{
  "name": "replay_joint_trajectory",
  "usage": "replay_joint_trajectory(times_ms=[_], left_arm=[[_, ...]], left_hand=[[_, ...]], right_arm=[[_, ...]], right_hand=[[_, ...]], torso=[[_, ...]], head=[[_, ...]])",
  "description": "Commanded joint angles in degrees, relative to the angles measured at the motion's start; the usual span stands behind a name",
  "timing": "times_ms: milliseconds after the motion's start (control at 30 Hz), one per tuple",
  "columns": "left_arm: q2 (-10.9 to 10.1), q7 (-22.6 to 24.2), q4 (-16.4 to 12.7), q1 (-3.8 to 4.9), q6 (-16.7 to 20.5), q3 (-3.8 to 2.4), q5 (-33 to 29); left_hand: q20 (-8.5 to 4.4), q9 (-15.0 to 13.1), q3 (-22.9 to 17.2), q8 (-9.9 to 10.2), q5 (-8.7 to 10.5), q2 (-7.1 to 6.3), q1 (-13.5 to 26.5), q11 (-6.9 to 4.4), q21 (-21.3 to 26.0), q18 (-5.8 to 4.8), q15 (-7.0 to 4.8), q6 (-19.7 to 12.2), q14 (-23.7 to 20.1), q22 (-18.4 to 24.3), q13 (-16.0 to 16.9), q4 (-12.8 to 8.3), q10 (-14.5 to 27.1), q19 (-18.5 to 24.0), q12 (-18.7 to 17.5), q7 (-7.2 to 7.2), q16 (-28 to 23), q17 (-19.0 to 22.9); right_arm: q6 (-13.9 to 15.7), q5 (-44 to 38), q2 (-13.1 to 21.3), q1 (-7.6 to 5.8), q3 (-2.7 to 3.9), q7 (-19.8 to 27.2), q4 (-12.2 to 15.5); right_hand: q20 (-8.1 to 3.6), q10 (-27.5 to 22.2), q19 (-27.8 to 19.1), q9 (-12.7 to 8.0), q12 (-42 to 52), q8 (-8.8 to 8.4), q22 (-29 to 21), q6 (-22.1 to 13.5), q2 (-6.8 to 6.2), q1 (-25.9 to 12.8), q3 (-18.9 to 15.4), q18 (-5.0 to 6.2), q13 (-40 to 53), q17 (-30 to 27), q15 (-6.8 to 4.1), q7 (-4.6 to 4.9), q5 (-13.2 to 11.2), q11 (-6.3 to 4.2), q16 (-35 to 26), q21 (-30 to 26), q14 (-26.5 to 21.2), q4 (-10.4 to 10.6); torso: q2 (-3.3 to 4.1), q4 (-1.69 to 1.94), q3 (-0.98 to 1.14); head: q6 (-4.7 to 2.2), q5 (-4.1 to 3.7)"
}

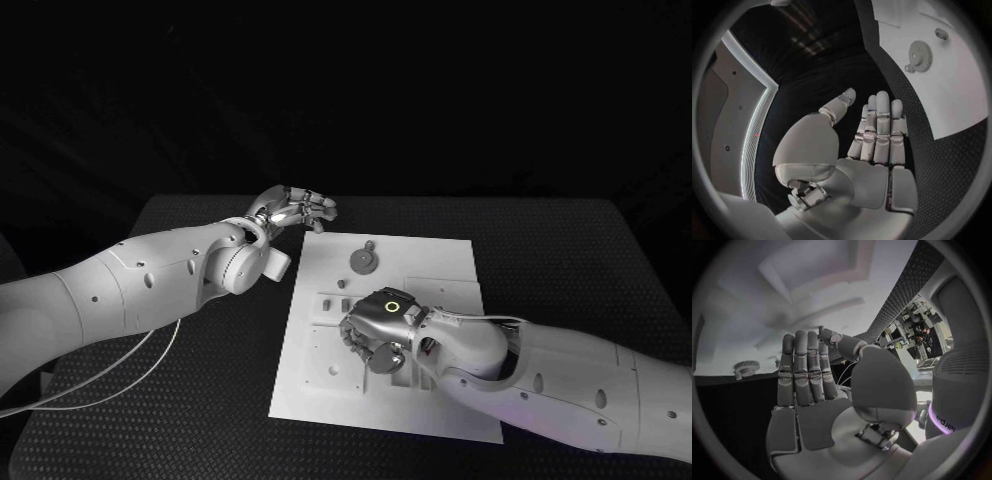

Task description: Assemble the parts on the task board

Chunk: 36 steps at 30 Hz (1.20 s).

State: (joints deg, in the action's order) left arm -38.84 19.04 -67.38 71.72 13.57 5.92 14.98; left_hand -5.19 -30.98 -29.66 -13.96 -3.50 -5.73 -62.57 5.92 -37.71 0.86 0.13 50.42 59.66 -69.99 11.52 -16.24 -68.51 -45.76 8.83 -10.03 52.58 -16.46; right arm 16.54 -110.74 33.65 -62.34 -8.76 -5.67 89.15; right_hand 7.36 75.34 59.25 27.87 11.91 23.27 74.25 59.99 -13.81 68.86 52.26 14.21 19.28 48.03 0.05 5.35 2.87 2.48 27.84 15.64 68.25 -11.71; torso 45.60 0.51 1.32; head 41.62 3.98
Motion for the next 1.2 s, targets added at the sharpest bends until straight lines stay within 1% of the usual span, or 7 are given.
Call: replay_joint_trajectory(times_ms=[33,400,733,833,1033,1133,1200], left_arm=[[0.1,0.4,-0.2,0.04,-0.3,-0.03,-0.3],[0.1,0.4,-0.3,0.04,-0.3,-0.03,-0.3],[0.0,0.2,-0.4,0.05,-0.7,-0.03,-0.3],[-0.1,0.2,-0.4,0.05,-0.8,-0.03,-0.3],[-0.3,0.1,-0.4,0.05,-0.8,-0.02,-0.3],[-0.3,0.1,-0.4,0.05,-0.8,-0.02,-0.3],[-0.4,0.1,-0.4,0.05,-0.8,-0.01,-0.3]], left_hand=[[-0.22,0.1,0.4,0.2,0.09,0.07,0.5,0.1,0.4,0.7,0.11,-0.5,0.2,0.0,-0.1,0.0,0.4,-0.4,-0.3,0.12,-0.3,-0.1],[-0.22,0.1,0.4,0.2,0.09,0.07,0.5,0.1,0.4,0.71,0.12,-0.5,0.2,-0.1,-0.1,0.0,0.4,-0.4,-0.3,0.1,-0.4,-0.1],[-0.2,0.1,0.4,0.2,0.1,0.04,0.5,0.11,0.5,0.7,0.13,-0.5,0.2,-0.1,-0.1,0.0,0.4,-0.4,-0.3,0.09,-0.4,-0.2],[-0.2,0.1,0.4,0.3,0.1,-0.01,0.5,0.12,0.5,0.7,0.13,-0.6,0.2,-0.1,-0.1,0.0,0.4,-0.4,-0.3,0.07,-0.5,-0.2],[-0.19,0.1,0.4,0.3,0.1,-0.05,0.5,0.13,0.5,0.7,0.14,-0.7,0.2,-0.1,-0.1,0.0,0.4,-0.4,-0.3,0.06,-0.5,-0.2],[-0.19,0.1,0.4,0.3,0.11,-0.08,0.5,0.14,0.6,0.7,0.15,-0.7,0.2,-0.1,-0.1,0.0,0.5,-0.4,-0.3,0.04,-0.6,-0.2],[-0.19,0.1,0.4,0.3,0.11,-0.1,0.5,0.15,0.6,0.7,0.16,-0.7,0.1,-0.1,-0.1,0.0,0.5,-0.4,-0.3,0.04,-0.6,-0.2]], right_arm=[[-1.8,-0.9,-0.4,0.13,-0.28,-0.1,-0.2],[-3.0,-1.1,-1.5,0.3,-1.98,-0.2,-0.9],[-3.1,-0.3,-1.5,0.42,-2.18,-0.7,-1.8],[-2.1,0.7,-1.3,0.41,-2.18,-0.7,-1.9],[0.9,2.5,-0.7,0.38,-2.18,-0.4,-1.4],[1.8,2.6,-0.4,0.37,-2.18,-0.5,-1.2],[2.5,2.6,0.0,0.32,-2.17,-0.9,-0.9]], right_hand=[[0.05,0.0,0.4,0.1,-0.3,0.36,0.1,0.1,0.05,-0.3,0.0,0.79,0.1,0.1,-0.03,0.06,-0.1,0.08,-0.3,0.2,0.4,-0.3],[0.06,-0.1,0.3,0.1,-0.3,0.32,0.1,0.1,0.12,-0.4,0.0,0.79,0.2,0.1,-0.01,0.07,-0.1,0.1,-0.4,0.2,0.4,-0.4],[0.25,-0.6,-0.1,0.2,-0.8,-0.05,0.1,-0.3,0.22,-0.9,0.0,0.79,0.4,0.3,0.18,0.26,0.0,0.34,-0.9,-0.1,0.1,-0.5],[0.66,-1.9,-1.3,-0.1,-1.8,-0.95,0.0,-1.5,-0.05,-1.8,0.2,0.67,0.3,0.1,0.8,0.79,0.2,1.02,-2.0,-1.0,-0.9,-0.1],[1.36,-5.0,-3.6,-1.0,-4.0,-2.92,-0.1,-4.4,-2.83,-3.5,-0.7,0.27,-0.4,-0.3,1.94,2.12,-0.1,2.54,-3.8,-2.3,-3.0,0.7],[1.55,-8.1,-5.4,-1.7,-5.9,-4.48,0.0,-7.2,-3.19,-4.4,-3.0,0.0,-1.3,-0.4,2.56,3.3,-0.1,3.94,-4.7,-3.1,-4.5,-0.7],[1.76,-9.6,-6.3,-2.1,-6.9,-5.12,0.1,-8.5,-3.25,-4.7,-4.3,-0.2,-1.9,-0.4,2.9,3.29,-0.1,4.7,-5.2,-3.6,-5.3,-1.3]], torso=[[0.01,0.01,0.02],[0.0,0.02,0.0],[0.0,-0.02,-0.04],[-0.01,-0.01,-0.04],[-0.01,-0.02,0.05],[-0.01,-0.04,0.06],[-0.01,-0.05,0.05]], head=[[-0.05,-0.03],[0.13,-0.15],[0.13,-0.22],[0.15,-0.16],[0.05,-0.15],[-0.03,-0.18],[-0.08,-0.2]])
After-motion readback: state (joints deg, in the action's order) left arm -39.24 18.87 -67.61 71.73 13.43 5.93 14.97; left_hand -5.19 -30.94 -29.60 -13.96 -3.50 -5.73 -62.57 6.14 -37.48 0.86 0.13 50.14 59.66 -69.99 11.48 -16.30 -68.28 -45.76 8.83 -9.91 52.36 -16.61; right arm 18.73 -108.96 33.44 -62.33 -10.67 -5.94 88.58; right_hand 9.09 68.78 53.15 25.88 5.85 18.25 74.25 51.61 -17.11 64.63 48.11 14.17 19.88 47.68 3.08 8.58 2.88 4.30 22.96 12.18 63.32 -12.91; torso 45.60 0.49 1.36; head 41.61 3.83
